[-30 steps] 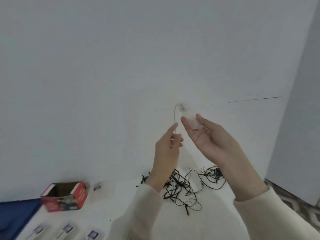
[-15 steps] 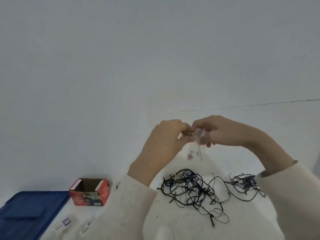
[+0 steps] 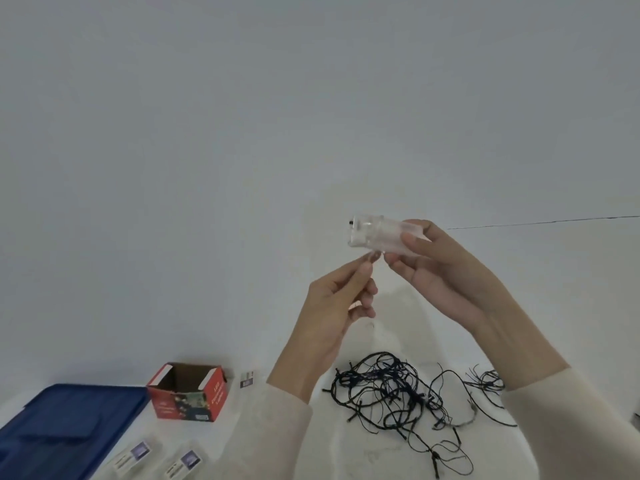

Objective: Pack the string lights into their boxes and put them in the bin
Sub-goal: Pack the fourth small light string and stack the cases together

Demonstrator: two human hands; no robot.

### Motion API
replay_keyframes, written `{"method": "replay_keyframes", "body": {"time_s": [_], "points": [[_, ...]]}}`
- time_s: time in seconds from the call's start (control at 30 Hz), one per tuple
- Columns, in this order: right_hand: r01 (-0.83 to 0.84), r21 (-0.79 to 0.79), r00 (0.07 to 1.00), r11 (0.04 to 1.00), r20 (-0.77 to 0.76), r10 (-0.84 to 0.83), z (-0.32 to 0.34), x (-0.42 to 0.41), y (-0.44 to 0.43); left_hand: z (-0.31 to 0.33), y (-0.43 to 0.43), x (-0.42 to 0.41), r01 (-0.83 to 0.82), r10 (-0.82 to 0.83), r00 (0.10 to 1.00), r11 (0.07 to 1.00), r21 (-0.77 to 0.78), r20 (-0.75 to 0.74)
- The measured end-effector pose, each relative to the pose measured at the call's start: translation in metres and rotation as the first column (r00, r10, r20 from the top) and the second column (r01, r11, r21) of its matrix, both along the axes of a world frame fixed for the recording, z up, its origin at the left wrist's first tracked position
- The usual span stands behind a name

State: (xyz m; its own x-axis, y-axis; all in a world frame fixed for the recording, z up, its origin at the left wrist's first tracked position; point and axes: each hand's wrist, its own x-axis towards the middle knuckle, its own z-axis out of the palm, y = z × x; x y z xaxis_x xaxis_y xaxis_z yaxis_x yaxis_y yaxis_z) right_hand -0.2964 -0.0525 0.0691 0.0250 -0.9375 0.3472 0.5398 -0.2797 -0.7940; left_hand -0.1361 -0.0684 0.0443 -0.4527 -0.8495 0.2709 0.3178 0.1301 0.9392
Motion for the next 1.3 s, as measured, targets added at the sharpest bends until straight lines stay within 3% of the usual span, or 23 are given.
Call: {"method": "replay_keyframes", "body": {"time_s": [0.2,0.3,0.33,0.4,0.5,0.57,0.63,0.7,0.8,0.9,0.97,1.13,1.2,1.3], "points": [[0.217,-0.003,0.975,0.976,-0.038,-0.217,0.000,0.015,-0.007,-0.011,0.007,0.001,0.073,-0.073,0.997,0.982,0.174,-0.005],[0.384,-0.125,0.906,0.915,-0.139,-0.399,0.002,0.009,-0.008,-0.016,0.012,0.009,0.156,-0.191,0.971,0.961,0.226,0.143],[0.453,-0.192,0.837,0.870,-0.245,-0.490,0.002,0.006,-0.007,-0.017,0.014,0.012,0.164,-0.209,0.956,0.963,0.215,0.205],[0.518,-0.365,0.605,0.773,-0.482,-0.634,-0.001,0.000,-0.007,-0.017,0.016,0.018,0.110,-0.154,0.938,0.982,0.154,0.310],[0.394,-0.575,0.225,0.717,-0.696,-0.682,-0.006,-0.006,-0.005,-0.007,0.015,0.025,-0.070,0.095,0.884,0.995,-0.071,0.457],[0.293,-0.584,0.094,0.757,-0.771,-0.630,-0.007,-0.009,-0.004,-0.001,0.013,0.028,-0.169,0.363,0.762,0.910,-0.378,0.536],[0.244,-0.503,0.072,0.829,-0.844,-0.532,-0.007,-0.013,-0.001,0.008,0.010,0.028,-0.179,0.573,0.624,0.767,-0.616,0.532],[0.191,-0.360,0.161,0.913,-0.906,-0.391,-0.003,-0.015,0.003,0.016,0.008,0.028,-0.182,0.671,0.559,0.672,-0.717,0.487],[0.031,-0.092,0.496,0.995,-0.863,-0.096,0.002,-0.017,0.013,0.022,0.001,0.029,-0.234,0.701,0.571,0.637,-0.734,0.427],[-0.082,-0.021,0.814,0.996,-0.578,0.055,0.006,-0.013,0.021,0.022,-0.002,0.031,-0.257,0.639,0.656,0.690,-0.677,0.402],[-0.085,-0.020,0.928,0.996,-0.366,0.072,0.008,-0.008,0.023,0.022,0.000,0.032,-0.259,0.572,0.736,0.731,-0.631,0.361],[-0.040,0.015,0.998,0.999,0.054,0.039,0.018,0.015,0.022,0.023,0.015,0.027,-0.115,0.173,0.970,0.946,-0.302,0.172],[0.006,0.025,0.991,1.000,0.132,-0.009,0.022,0.024,0.021,0.021,0.015,0.026,-0.066,0.091,0.990,0.974,-0.215,0.110],[0.046,0.066,0.967,0.997,0.246,-0.061,0.023,0.033,0.017,0.019,0.015,0.025,-0.106,0.142,0.980,0.967,-0.233,0.142]]}}
